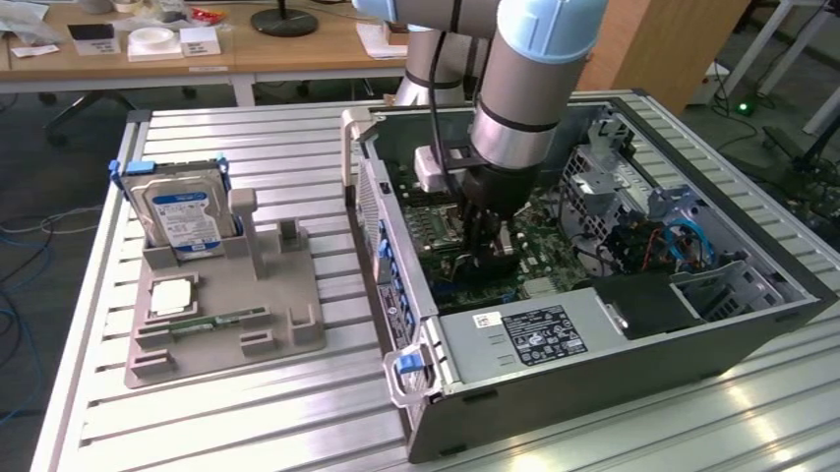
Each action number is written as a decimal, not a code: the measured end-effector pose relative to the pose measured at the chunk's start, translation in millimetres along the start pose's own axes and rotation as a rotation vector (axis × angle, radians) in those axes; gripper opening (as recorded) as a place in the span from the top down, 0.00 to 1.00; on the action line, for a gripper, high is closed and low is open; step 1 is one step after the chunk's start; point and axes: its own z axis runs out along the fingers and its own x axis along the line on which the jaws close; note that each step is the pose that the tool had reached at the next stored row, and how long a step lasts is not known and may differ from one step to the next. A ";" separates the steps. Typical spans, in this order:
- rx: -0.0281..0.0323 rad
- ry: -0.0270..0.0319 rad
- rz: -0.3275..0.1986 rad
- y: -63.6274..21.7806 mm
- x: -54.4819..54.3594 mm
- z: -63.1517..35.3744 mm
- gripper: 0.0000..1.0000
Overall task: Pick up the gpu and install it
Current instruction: 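Insert the gpu into the slot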
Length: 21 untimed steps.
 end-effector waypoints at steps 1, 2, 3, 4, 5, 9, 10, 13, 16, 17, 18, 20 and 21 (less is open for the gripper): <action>0.0000 0.0000 0.000 0.0 -0.1 -2.6 0.66; 0.0000 0.0000 0.000 0.0 -0.1 -5.1 0.66; 0.0000 0.0000 0.000 0.0 -0.2 -7.7 0.66; 0.0000 0.0000 0.000 0.0 -0.2 -10.1 0.66; 0.0000 0.0000 0.000 0.0 -0.3 -12.4 0.66; -0.0001 0.0000 0.000 0.0 -0.4 -20.5 0.66; 0.0000 0.0000 0.000 0.0 -0.5 -22.3 0.66; 0.0001 -0.0001 0.000 0.0 -0.5 -23.1 0.66; 0.0000 0.0000 0.000 0.0 -0.5 -23.1 0.73; 0.0000 0.0000 0.000 0.0 -0.5 -23.1 0.73; -0.0001 0.0000 0.000 0.0 -0.5 -23.2 0.80; -0.0001 0.0000 0.000 0.0 -0.5 -23.1 0.90; 0.0000 0.0000 0.000 0.0 -0.5 -23.1 0.90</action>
